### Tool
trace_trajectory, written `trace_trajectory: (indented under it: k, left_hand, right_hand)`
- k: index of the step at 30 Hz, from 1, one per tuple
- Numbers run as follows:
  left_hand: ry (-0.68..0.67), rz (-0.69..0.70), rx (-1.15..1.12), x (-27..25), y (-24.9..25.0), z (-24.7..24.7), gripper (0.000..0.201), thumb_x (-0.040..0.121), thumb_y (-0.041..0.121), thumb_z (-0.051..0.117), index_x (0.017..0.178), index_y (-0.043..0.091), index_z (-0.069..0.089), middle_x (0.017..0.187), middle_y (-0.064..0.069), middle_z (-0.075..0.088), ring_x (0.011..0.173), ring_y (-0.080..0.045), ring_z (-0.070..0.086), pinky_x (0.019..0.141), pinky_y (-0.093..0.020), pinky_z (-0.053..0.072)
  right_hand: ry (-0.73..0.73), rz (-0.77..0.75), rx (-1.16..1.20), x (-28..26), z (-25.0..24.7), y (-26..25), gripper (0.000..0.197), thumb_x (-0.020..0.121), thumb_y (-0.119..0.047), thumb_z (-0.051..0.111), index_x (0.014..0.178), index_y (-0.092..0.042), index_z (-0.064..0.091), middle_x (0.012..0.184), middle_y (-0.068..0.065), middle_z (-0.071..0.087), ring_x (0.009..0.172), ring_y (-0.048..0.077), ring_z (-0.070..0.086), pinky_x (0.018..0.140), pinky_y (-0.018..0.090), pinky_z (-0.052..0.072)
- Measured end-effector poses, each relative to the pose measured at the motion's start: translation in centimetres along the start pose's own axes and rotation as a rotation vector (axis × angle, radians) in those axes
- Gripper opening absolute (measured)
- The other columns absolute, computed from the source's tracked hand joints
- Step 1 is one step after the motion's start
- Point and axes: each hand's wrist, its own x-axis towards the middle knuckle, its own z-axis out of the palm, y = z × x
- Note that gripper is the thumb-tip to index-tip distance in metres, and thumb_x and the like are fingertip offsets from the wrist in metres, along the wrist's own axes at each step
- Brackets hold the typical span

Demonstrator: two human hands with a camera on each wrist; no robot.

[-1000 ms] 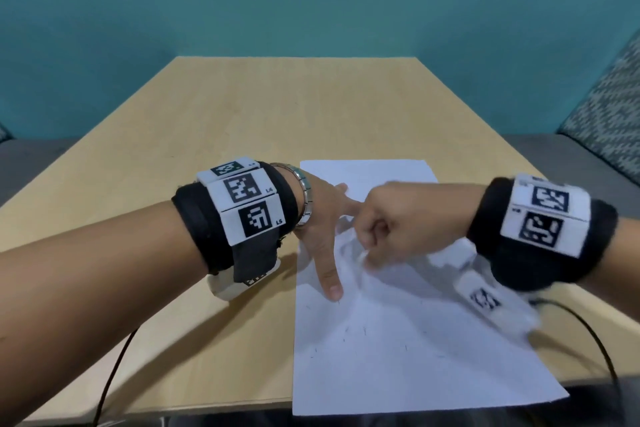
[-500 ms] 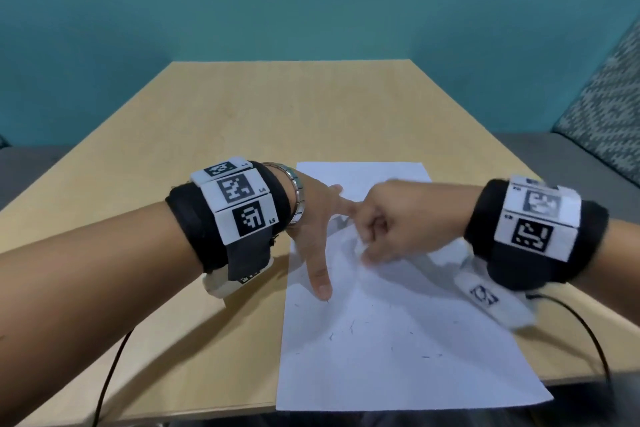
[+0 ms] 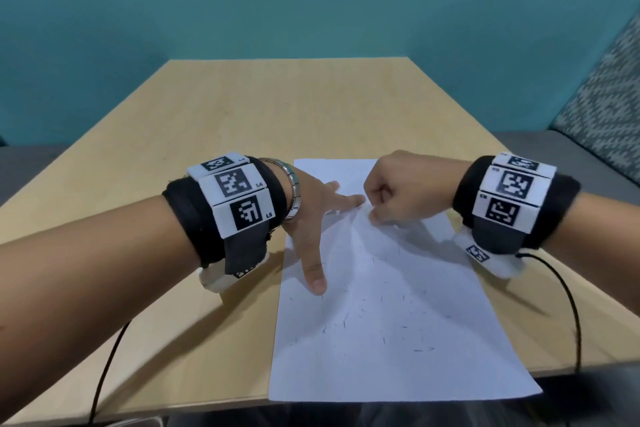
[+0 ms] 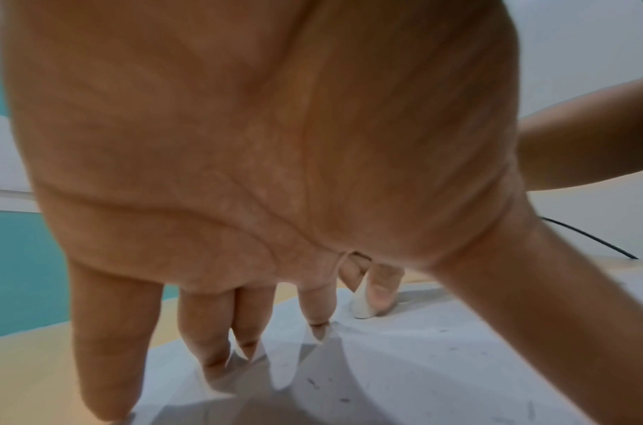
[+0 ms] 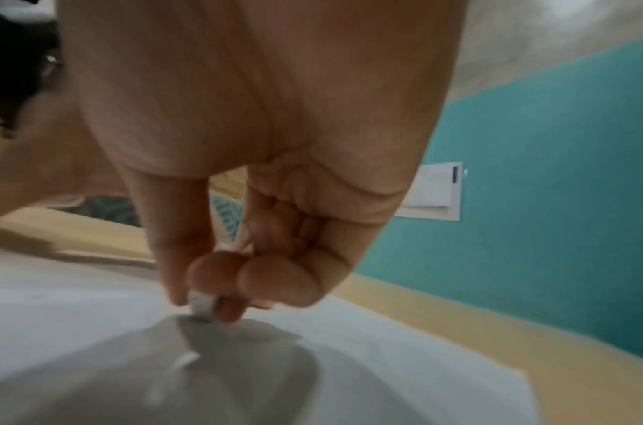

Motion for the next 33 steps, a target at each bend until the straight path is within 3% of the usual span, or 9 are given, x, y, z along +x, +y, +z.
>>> trace_trajectory:
  k: [4, 8, 12, 16, 18, 21, 26, 30, 33]
  left_hand:
    - [0.006, 0.026, -0.013, -0.1, 0.1, -0.1, 0.124, 0.054, 0.064, 0.085, 0.143, 0.064, -0.001, 0.159, 0.017, -0.020, 0.147, -0.009, 0.015, 0.114, -0.038, 0.023]
    - [0.000, 0.003, 0.001, 0.0, 0.0, -0.1, 0.133, 0.052, 0.069, 0.083, 0.144, 0.060, -0.013, 0.159, 0.018, -0.020, 0.148, -0.012, 0.015, 0.115, -0.040, 0.021]
    - [0.004, 0.020, 0.004, 0.0, 0.1, -0.1, 0.126, 0.053, 0.065, 0.084, 0.143, 0.064, -0.004, 0.159, 0.017, -0.020, 0.147, -0.011, 0.015, 0.115, -0.040, 0.023]
    - [-0.004, 0.000, 0.022, 0.1, 0.1, -0.2, 0.135, 0.050, 0.071, 0.082, 0.141, 0.061, -0.017, 0.158, 0.018, -0.021, 0.148, -0.013, 0.016, 0.116, -0.042, 0.024]
    - [-0.006, 0.001, 0.015, 0.2, 0.0, -0.2, 0.135, 0.050, 0.070, 0.083, 0.142, 0.061, -0.015, 0.159, 0.018, -0.021, 0.148, -0.012, 0.016, 0.116, -0.042, 0.023]
    - [-0.009, 0.005, 0.013, 0.5, 0.0, 0.0, 0.134, 0.049, 0.068, 0.085, 0.144, 0.062, -0.010, 0.159, 0.016, -0.021, 0.147, -0.012, 0.017, 0.115, -0.041, 0.023]
    - [-0.011, 0.000, 0.007, 0.4, 0.0, -0.2, 0.138, 0.048, 0.070, 0.083, 0.143, 0.060, -0.016, 0.159, 0.018, -0.020, 0.148, -0.011, 0.015, 0.117, -0.043, 0.021]
    - [-0.005, -0.001, 0.023, 0.7, -0.1, 0.0, 0.137, 0.044, 0.070, 0.084, 0.143, 0.063, -0.010, 0.160, 0.015, -0.020, 0.147, -0.013, 0.019, 0.115, -0.043, 0.024]
    - [-0.007, -0.011, 0.009, 0.5, 0.0, 0.0, 0.138, 0.048, 0.069, 0.084, 0.143, 0.061, -0.015, 0.159, 0.017, -0.020, 0.147, -0.012, 0.017, 0.115, -0.041, 0.024]
  right_hand:
    - [-0.199, -0.135, 0.066, -1.4, 1.4, -2.2, 0.022, 0.082, -0.025, 0.073, 0.065, -0.016, 0.064, 0.054, -0.012, 0.059, 0.052, 0.005, 0.050, 0.057, 0.028, 0.048]
    - [-0.014, -0.012, 0.029, 0.1, 0.0, -0.1, 0.018, 0.079, -0.019, 0.072, 0.069, -0.005, 0.064, 0.057, -0.002, 0.056, 0.059, 0.017, 0.050, 0.055, 0.029, 0.042]
    - [-0.198, -0.125, 0.087, -1.5, 1.4, -2.0, 0.021, 0.082, -0.024, 0.075, 0.067, -0.013, 0.064, 0.054, -0.009, 0.058, 0.052, 0.008, 0.050, 0.054, 0.025, 0.045]
    - [-0.015, -0.001, 0.016, -0.2, -0.2, 0.1, 0.018, 0.079, -0.020, 0.073, 0.068, -0.008, 0.066, 0.056, -0.004, 0.056, 0.057, 0.016, 0.050, 0.055, 0.028, 0.042]
    - [-0.032, -0.004, 0.051, -0.7, 0.2, -0.2, 0.018, 0.079, -0.020, 0.073, 0.067, -0.011, 0.065, 0.054, -0.006, 0.055, 0.053, 0.012, 0.049, 0.054, 0.027, 0.042]
    - [-0.181, -0.088, 0.126, -2.2, 1.7, -1.8, 0.018, 0.081, -0.021, 0.073, 0.069, -0.010, 0.065, 0.055, -0.007, 0.058, 0.048, 0.005, 0.047, 0.052, 0.024, 0.043]
    - [-0.001, 0.061, 0.077, -0.5, 0.0, 0.2, 0.017, 0.077, -0.018, 0.072, 0.071, -0.004, 0.065, 0.056, -0.002, 0.054, 0.057, 0.016, 0.047, 0.055, 0.028, 0.040]
    - [-0.240, -0.054, 0.154, -2.3, 1.4, -2.0, 0.018, 0.081, -0.019, 0.074, 0.071, -0.006, 0.065, 0.056, -0.006, 0.058, 0.049, 0.008, 0.048, 0.053, 0.024, 0.043]
    - [-0.049, 0.024, 0.065, -1.0, 0.4, -0.2, 0.016, 0.078, -0.018, 0.072, 0.069, -0.007, 0.065, 0.056, -0.003, 0.057, 0.055, 0.014, 0.049, 0.054, 0.027, 0.042]
